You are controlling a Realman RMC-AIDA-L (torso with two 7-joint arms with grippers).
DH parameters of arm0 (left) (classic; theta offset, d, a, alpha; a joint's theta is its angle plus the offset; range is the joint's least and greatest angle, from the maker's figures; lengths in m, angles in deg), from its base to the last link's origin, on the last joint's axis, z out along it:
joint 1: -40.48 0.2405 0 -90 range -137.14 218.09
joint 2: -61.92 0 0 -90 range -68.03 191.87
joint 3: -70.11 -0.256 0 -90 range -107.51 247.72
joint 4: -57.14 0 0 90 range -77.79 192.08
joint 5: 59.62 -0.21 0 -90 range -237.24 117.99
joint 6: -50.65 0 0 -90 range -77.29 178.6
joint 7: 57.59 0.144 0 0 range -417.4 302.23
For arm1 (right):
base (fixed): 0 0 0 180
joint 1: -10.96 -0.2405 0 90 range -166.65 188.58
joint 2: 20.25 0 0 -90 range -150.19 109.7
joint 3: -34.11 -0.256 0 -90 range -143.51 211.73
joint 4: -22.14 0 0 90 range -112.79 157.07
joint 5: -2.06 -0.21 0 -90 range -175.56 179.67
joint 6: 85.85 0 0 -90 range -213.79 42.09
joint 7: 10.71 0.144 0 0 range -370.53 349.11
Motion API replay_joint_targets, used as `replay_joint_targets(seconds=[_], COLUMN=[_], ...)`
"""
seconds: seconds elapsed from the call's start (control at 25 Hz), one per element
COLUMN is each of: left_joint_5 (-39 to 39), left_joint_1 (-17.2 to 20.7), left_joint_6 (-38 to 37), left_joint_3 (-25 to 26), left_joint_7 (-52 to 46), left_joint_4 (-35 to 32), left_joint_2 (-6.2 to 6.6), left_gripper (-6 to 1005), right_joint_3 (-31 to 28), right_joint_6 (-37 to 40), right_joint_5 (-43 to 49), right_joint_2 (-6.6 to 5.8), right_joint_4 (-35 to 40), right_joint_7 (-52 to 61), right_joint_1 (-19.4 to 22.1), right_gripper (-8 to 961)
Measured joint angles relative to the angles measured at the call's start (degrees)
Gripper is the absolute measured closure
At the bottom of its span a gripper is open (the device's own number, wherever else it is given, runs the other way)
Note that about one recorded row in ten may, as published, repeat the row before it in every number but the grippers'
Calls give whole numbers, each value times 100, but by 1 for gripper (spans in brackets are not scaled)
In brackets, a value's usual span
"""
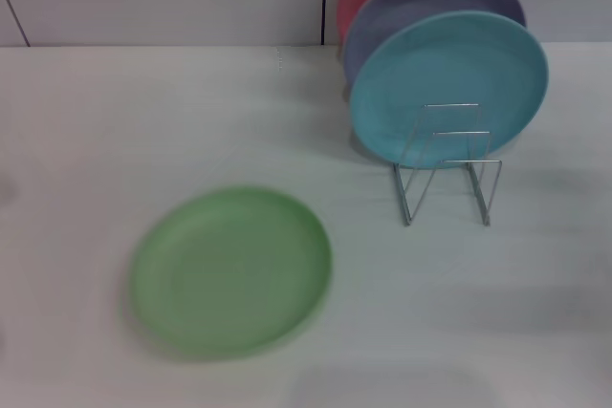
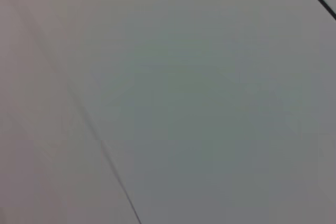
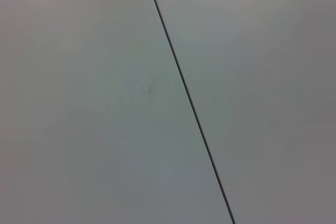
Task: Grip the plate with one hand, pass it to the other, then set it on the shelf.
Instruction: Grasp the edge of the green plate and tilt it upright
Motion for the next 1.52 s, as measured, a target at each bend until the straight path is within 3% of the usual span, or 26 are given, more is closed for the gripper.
replay_joint_targets(seconds=[0.04,0.12,0.2,0.32,0.36,0.4,0.56,0.64,0.8,0.84,0.96,1.12,1.2,1.28,1.32,1.4,1.48,1.52], left_joint_5=[-270,-346,-680,-680,-975,-2274,-3168,-3247,-3237,-3228,-3216,-3193,-3185,-3151,-3151,-3017,-2886,-2501], left_joint_1=[8,12,112,112,197,389,630,865,973,1161,1263,1601,1631,1650,1650,1554,1503,1367], left_joint_6=[-320,-400,-599,-599,-622,-672,-660,-501,-310,424,1074,3031,3447,4890,4890,6194,6549,7326], left_joint_3=[-31,-33,-32,-32,-32,-45,-312,-758,-960,-1349,-1597,-1941,-1953,-1931,-1931,-1856,-1783,-1538], left_joint_7=[-1075,-1523,-3774,-3774,-4989,-7852,-9036,-9142,-9115,-9031,-8951,-8937,-8921,-8830,-8830,-8525,-8290,-7627], left_joint_4=[-291,-368,-702,-702,-870,-1210,-1030,-650,-422,152,589,2160,2458,3295,3295,3887,4027,4263], left_joint_2=[1,2,29,29,65,196,247,344,406,579,709,1126,1189,1335,1335,1388,1369,1246], left_gripper=[155,156,157,158,159,159,161,162,164,164,165,167,168,169,169,170,171,172], right_joint_3=[-1,-1,0,-1,0,0,22,36,44,44,44,51,53,53,53,53,52,52], right_joint_6=[-2,-2,-2,-6,-9,-10,-20,-69,-221,-241,-271,-275,-275,-277,-277,-280,-282,-283], right_joint_5=[0,0,0,0,0,0,8,29,40,42,45,46,46,46,46,46,46,47], right_joint_2=[-5,-12,-13,-13,-13,-13,1,3,12,16,22,29,32,32,32,35,37,38], right_joint_4=[-3,-18,-60,-75,-87,-103,-157,-168,-184,-184,-185,-184,-183,-171,-171,-170,-170,-170], right_joint_7=[-27,-97,-170,-183,-184,-184,-185,-181,-150,-149,-143,-138,-139,-156,-156,-156,-150,-148], right_joint_1=[-1,-5,-8,-9,-12,-14,-44,-75,-141,-153,-167,-172,-170,-163,-163,-147,-127,-126], right_gripper=[302,302,302,302,303,303,303,303,302,302,302,302,302,303,303,303,303,303])
